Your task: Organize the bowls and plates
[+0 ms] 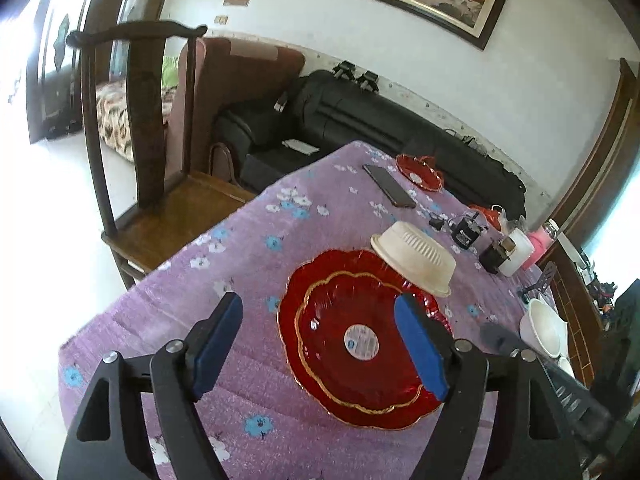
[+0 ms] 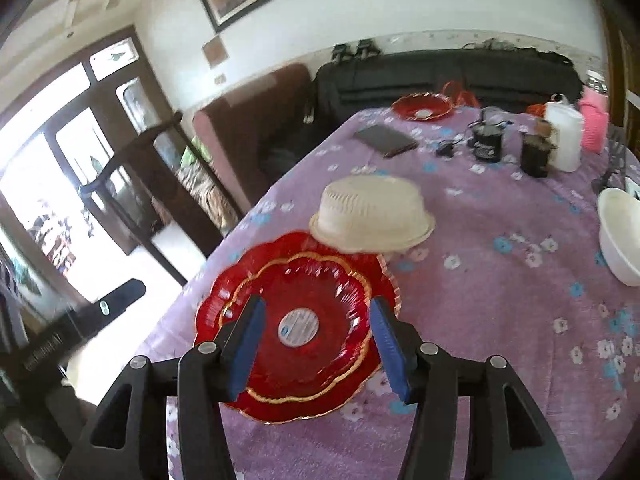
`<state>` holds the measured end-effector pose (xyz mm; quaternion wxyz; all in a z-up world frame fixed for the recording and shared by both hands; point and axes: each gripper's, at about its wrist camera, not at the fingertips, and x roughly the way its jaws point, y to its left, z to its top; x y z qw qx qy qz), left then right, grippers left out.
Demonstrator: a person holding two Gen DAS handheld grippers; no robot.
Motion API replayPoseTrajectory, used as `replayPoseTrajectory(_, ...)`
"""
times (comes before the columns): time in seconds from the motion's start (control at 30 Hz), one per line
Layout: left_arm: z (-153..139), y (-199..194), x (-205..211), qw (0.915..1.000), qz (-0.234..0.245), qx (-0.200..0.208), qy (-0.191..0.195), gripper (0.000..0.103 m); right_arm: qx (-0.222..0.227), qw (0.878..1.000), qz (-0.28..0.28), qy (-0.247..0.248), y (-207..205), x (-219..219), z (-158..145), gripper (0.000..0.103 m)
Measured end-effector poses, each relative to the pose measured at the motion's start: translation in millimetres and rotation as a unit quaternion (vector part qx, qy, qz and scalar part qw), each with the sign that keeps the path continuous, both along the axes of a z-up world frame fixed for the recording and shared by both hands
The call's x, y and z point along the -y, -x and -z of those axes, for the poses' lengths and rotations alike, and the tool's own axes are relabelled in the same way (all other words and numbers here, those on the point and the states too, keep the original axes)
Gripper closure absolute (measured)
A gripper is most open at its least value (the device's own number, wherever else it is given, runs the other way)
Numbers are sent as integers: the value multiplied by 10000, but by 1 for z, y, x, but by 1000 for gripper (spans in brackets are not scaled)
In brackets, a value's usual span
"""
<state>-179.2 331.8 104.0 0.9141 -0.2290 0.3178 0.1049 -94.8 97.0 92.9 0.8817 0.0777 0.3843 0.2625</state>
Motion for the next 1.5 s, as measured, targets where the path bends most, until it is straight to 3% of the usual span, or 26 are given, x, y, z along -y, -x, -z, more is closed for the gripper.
replayPoseTrajectory(0.23, 6, 8, -10, 9998, -140, -38, 163, 25, -457, 9973, 254, -516, -20, 31, 8, 44)
replayPoseTrajectory(0.43, 8, 14, -18, 9992, -264, 2, 301, 25, -1152, 9848, 120, -1293, -52, 51, 25, 44)
replayPoseTrajectory(0.6, 10, 12, -13, 9994, -186, 12, 287, 25, -1933, 9614, 238, -1943, -95, 60, 59, 44)
replayPoseTrajectory(0.7, 10, 11, -12, 9996, -166, -11, 248, 25, -2409, 9358, 459, -2535, -119, 70, 87, 44)
replayPoseTrajectory(0.87, 13, 5, -10, 9998, -103, -87, 158, 25, -2701, 9086, 375, -3165, -150, 61, 118, 44)
replayPoseTrajectory(0.93, 13, 4, -9, 9998, -85, -108, 118, 25, -2686, 9066, 285, -3242, -161, 53, 122, 44)
replayPoseTrajectory(1.0, 12, 3, -8, 9999, -46, -109, 82, 25, -2559, 9025, 214, -3457, -162, 50, 122, 50)
replayPoseTrajectory(1.03, 12, 3, -7, 9999, -34, -111, 68, 25, -2492, 8997, 132, -3582, -161, 49, 121, 72)
replayPoseTrajectory(1.07, 11, 2, -7, 9999, -21, -100, 44, 25, -2438, 9000, 99, -3611, -158, 46, 118, 86)
replayPoseTrajectory(1.3, 10, -1, -2, 9999, 46, -90, 66, 25, -1443, 9441, 160, -2961, -135, 57, 48, 90)
replayPoseTrajectory(1.4, 7, 0, 3, 9999, 130, -63, -4, 25, -833, 9798, 287, -1795, -113, 67, 5, 92)
replayPoseTrajectory(1.5, 4, 2, 9, 9998, 214, -21, -26, 25, -279, 9976, 374, -521, -88, 72, -26, 93)
